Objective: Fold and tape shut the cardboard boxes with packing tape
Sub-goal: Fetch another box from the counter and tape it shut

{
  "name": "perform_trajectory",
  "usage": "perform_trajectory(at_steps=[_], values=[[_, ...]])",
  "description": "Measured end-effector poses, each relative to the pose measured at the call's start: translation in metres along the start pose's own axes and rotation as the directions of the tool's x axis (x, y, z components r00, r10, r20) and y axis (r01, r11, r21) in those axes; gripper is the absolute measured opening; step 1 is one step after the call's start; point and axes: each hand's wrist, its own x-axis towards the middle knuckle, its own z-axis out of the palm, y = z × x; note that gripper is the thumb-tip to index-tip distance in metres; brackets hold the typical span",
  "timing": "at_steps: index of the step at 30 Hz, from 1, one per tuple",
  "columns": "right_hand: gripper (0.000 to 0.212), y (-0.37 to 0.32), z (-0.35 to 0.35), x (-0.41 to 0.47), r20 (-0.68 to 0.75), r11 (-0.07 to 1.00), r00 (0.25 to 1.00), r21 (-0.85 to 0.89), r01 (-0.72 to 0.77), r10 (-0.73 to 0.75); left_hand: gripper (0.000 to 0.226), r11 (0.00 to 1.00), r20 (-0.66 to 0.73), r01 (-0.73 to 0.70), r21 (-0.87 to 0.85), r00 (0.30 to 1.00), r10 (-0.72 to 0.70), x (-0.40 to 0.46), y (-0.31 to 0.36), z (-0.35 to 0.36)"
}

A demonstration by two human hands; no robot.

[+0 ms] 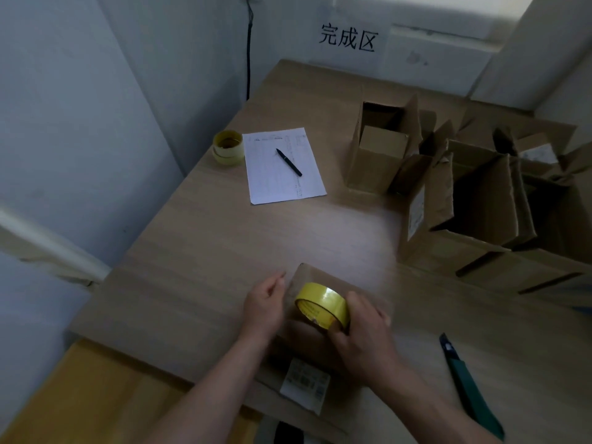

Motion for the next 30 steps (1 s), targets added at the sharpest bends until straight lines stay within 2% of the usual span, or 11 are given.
perform_trajectory(at_steps=[2, 6, 8, 11, 13, 15, 17, 18, 20, 27, 30], values=[[0.026, -0.002, -0.001, -0.001, -0.002, 1.0, 1.0, 0.009, -0.002, 0.002, 0.03, 0.998, 0.13, -0.028, -0.057, 0.991, 0.035, -0.006, 0.004, 0.011], [0.027, -0.008, -0.008, 0.0, 0.055, 0.999, 0.998, 0.037, -0.029, 0.027, 0.032, 0.996, 0.198, -0.036, -0.077, 0.979, 0.051, -0.006, -0.005, 0.01], [0.029, -0.008, -0.021, 0.001, 0.107, 0.973, 0.993, 0.218, -0.078, 0.056, 0.032, 0.996, 0.188, -0.065, -0.054, 0.979, 0.074, -0.005, -0.007, 0.009], [0.037, 0.006, -0.054, -0.006, 0.212, 0.735, 0.973, 0.646, -0.206, 0.087, 0.032, 0.994, 0.173, -0.104, -0.024, 0.979, 0.107, -0.004, -0.01, 0.011], [0.019, 0.019, -0.073, -0.014, 0.22, 0.626, 0.973, 0.749, -0.215, 0.07, 0.032, 0.993, 0.171, -0.115, -0.006, 0.979, 0.114, -0.003, -0.012, 0.01], [0.026, 0.034, -0.087, -0.019, 0.147, 0.774, 0.987, 0.617, -0.141, 0.062, 0.032, 0.994, 0.177, -0.113, 0.009, 0.978, 0.11, -0.002, -0.013, 0.009], [0.03, 0.048, -0.094, -0.023, 0.1, 0.982, 0.995, 0.189, -0.012, -0.007, 0.032, 0.994, 0.193, -0.102, 0.03, 0.977, 0.095, -0.002, -0.013, 0.008], [0.029, 0.053, -0.095, -0.026, 0.092, 0.998, 0.995, -0.032, 0.046, -0.043, 0.032, 0.995, 0.195, -0.097, 0.037, 0.977, 0.088, -0.001, -0.014, 0.008], [0.033, 0.06, -0.093, -0.031, 0.078, 0.965, 0.997, -0.26, 0.037, -0.017, 0.032, 0.994, 0.19, -0.099, 0.046, 0.978, 0.089, -0.001, -0.014, 0.008], [0.041, 0.079, -0.054, -0.032, 0.05, 0.937, 0.991, -0.336, -0.098, 0.122, 0.033, 0.993, 0.179, -0.105, 0.047, 0.979, 0.095, -0.003, -0.012, 0.007], [0.039, 0.084, -0.046, -0.033, 0.065, 0.959, 0.964, -0.137, -0.249, 0.259, 0.033, 0.991, 0.195, -0.114, 0.065, 0.976, 0.1, -0.004, -0.01, 0.007]])
